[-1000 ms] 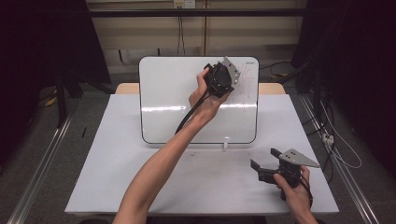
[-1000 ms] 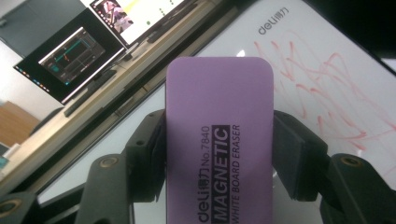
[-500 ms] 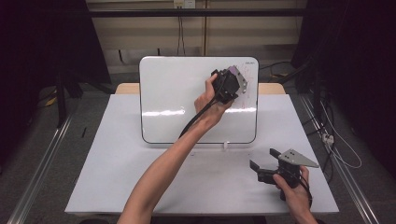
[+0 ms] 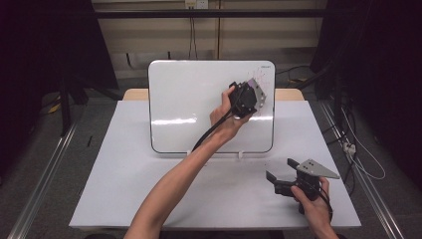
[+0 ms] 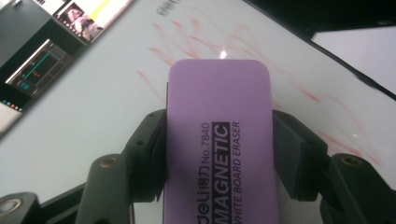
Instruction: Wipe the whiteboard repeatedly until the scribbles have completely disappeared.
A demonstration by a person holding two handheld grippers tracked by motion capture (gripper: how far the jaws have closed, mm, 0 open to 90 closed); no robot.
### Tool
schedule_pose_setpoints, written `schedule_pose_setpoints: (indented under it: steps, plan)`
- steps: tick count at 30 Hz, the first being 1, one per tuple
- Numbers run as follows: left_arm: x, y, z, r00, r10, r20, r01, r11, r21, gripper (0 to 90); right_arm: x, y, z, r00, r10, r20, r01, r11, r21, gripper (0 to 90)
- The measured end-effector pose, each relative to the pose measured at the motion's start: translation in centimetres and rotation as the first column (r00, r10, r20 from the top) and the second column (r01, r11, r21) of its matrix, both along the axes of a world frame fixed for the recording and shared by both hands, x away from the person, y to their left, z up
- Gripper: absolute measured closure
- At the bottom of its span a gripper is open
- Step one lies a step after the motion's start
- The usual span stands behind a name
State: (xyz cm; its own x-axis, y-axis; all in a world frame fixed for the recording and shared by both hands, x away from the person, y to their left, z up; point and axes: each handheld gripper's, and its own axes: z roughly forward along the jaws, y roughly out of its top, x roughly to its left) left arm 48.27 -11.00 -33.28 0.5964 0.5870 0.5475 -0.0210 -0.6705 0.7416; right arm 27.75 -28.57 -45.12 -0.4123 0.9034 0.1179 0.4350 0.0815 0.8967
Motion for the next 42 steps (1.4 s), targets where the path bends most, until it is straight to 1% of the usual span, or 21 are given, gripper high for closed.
schedule_pose_setpoints:
  steps: [2,5,7,8,9,10,13,16,17,19,21,24,25,26,30,32,34,35,38,40,42]
  plan:
    - [0.8,-0.3,0.9,0.9998,0.017,0.005,-0.017,0.9997,-0.015,41.4,0.1,0.0,-0.1,1.0,0.0,-0.005,0.0,1.0,0.003,7.7]
    - [1.7,-0.4,2.2,0.9989,0.037,0.027,-0.037,0.9992,-0.014,41.4,0.1,0.0,-0.1,1.0,0.006,-0.003,-0.006,1.0,0.002,7.8]
    - [2.7,0.1,3.1,0.9982,0.058,0.012,-0.058,0.9975,-0.04,41.4,0.0,-0.1,-0.1,1.0,0.005,-0.004,-0.005,1.0,0.004,7.8]
    - [3.0,0.2,3.3,0.9974,0.069,0.02,-0.067,0.9961,-0.057,41.4,0.0,-0.1,-0.1,1.0,0.004,-0.007,-0.004,1.0,0.006,7.8]
    - [3.3,0.4,3.6,0.9964,0.082,0.018,-0.081,0.9952,-0.055,41.4,0.0,-0.2,-0.2,1.0,0.003,-0.008,-0.003,1.0,0.007,7.8]
    - [3.5,0.4,3.6,0.9961,0.088,0.003,-0.087,0.9931,-0.079,41.4,0.0,-0.2,-0.2,1.0,0.002,-0.007,-0.002,1.0,0.006,7.8]
    - [3.1,0.0,3.3,0.9947,0.103,0.0,-0.102,0.9922,-0.072,41.4,0.0,-0.3,-0.2,0.9999,0.001,-0.01,-0.001,0.9999,0.011,7.8]
    - [2.0,-0.7,2.2,0.9973,0.073,0.006,-0.073,0.996,-0.053,41.4,0.0,-0.3,-0.1,1.0,0.005,-0.004,-0.005,1.0,0.008,7.8]
    - [1.6,-1.0,1.8,0.9985,0.055,-0.004,-0.055,0.9972,-0.052,41.4,-0.1,-0.2,-0.1,1.0,0.008,-0.001,-0.008,0.9999,0.007,7.8]
    - [0.6,-1.6,0.7,0.9998,0.019,0.001,-0.019,0.9996,-0.019,41.4,-0.1,-0.2,0.0,1.0,0.008,-0.001,-0.008,0.9999,0.007,7.7]
    - [-0.1,-2.0,0.0,0.9999,-0.007,-0.008,0.007,0.9996,-0.028,41.4,-0.1,-0.1,0.0,0.9999,0.011,0.0,-0.011,0.9999,0.006,7.7]
    - [-0.7,-2.3,-0.7,0.9993,-0.034,0.017,0.034,0.9994,-0.007,41.4,-0.1,0.0,0.0,0.9999,0.015,0.0,-0.015,0.9999,0.003,7.8]
    - [-0.5,-2.1,-0.6,0.9992,-0.04,0.001,0.04,0.9987,-0.031,41.4,-0.1,0.0,0.0,0.9999,0.014,0.0,-0.014,0.9999,0.002,7.8]
    - [-0.3,-2.1,-0.6,0.9992,-0.04,0.003,0.041,0.9983,-0.043,41.4,-0.1,0.0,0.0,0.9999,0.015,0.0,-0.015,0.9999,0.002,7.7]
    - [0.3,-1.6,0.1,0.9987,-0.044,0.024,0.045,0.9982,-0.041,41.4,-0.1,-0.1,0.0,0.9999,0.013,0.0,-0.013,0.9999,0.005,7.8]
    - [0.9,-1.5,0.5,0.9986,-0.039,0.037,0.041,0.9972,-0.062,41.4,-0.1,-0.2,-0.1,1.0,0.01,0.001,-0.01,0.9999,0.004,7.7]
    - [1.6,-1.2,1.0,0.9985,-0.031,0.045,0.034,0.9967,-0.074,41.4,-0.1,-0.2,-0.1,1.0,0.009,0.0,-0.009,0.9999,0.005,7.7]
    - [1.9,-1.2,1.2,0.9978,-0.026,0.062,0.032,0.996,-0.083,41.4,-0.1,-0.2,0.0,1.0,0.01,0.0,-0.01,0.9999,0.005,7.7]
    - [2.7,-0.8,2.1,0.9974,-0.013,0.071,0.021,0.9938,-0.109,41.4,-0.2,-0.2,0.0,0.9999,0.01,0.0,-0.01,0.9999,0.008,7.7]
    - [3.2,-0.6,2.5,0.9961,0.006,0.089,0.004,0.9926,-0.121,41.4,-0.1,-0.3,-0.1,0.9999,0.009,-0.01,-0.009,0.9996,0.028,7.7]
    - [3.4,-0.7,2.7,0.9958,0.017,0.09,-0.005,0.9913,-0.132,41.4,-0.1,-0.3,-0.1,0.9999,0.01,-0.008,-0.009,0.9998,0.02,7.7]
